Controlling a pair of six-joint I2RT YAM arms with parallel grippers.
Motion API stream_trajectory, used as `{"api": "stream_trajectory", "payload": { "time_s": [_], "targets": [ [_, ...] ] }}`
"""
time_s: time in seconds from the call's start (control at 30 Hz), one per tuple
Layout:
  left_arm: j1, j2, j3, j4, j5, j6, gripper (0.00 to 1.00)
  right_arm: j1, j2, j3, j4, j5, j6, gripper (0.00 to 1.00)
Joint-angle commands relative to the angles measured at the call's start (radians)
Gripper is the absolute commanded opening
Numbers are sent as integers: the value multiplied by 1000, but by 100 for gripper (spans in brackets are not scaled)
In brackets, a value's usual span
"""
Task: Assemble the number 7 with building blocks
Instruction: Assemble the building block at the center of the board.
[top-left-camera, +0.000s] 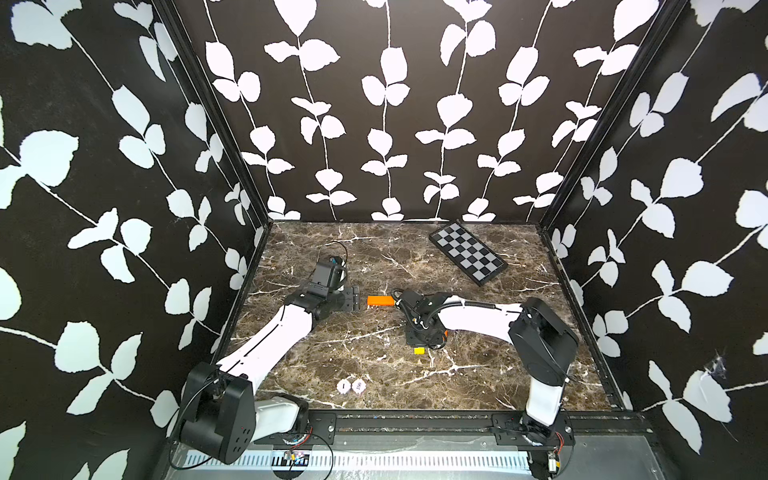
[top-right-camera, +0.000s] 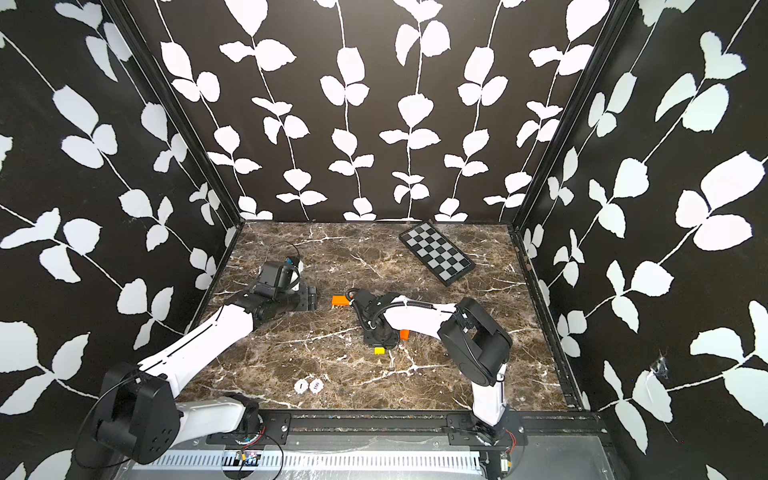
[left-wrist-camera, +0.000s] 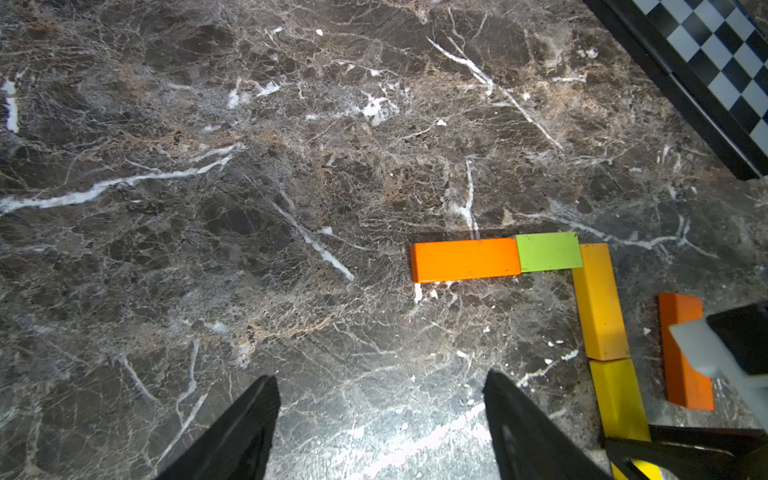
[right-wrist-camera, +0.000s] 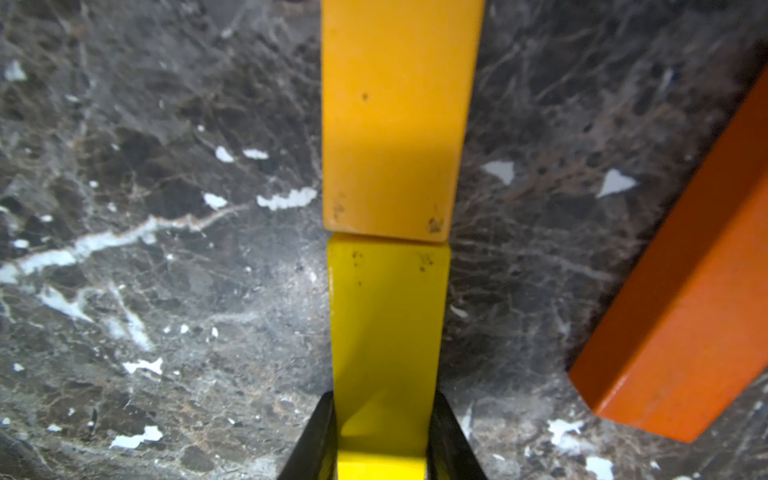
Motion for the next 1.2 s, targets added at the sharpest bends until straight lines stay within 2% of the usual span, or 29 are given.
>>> {"api": "stream_trajectory", "payload": {
  "time_s": [0.0, 0.5, 0.7, 0.87, 1.17],
  "targets": [
    [1, -19, -13, 1, -3, 10, 80, -11, 32, 0, 14, 31, 11, 28],
    [1, -22, -14, 1, 0, 10, 80, -9, 1, -7, 15, 63, 10, 59],
    [1, -23, -14, 0, -1, 10, 80, -9, -5, -8, 13, 68, 14, 60],
    [1, -24, -13, -2, -2, 10, 80, -10, 2, -10, 10, 52, 20, 55],
    [1, -26, -16, -1, -3, 11, 81, -9, -15, -20, 18, 56, 29, 55]
  ]
}}
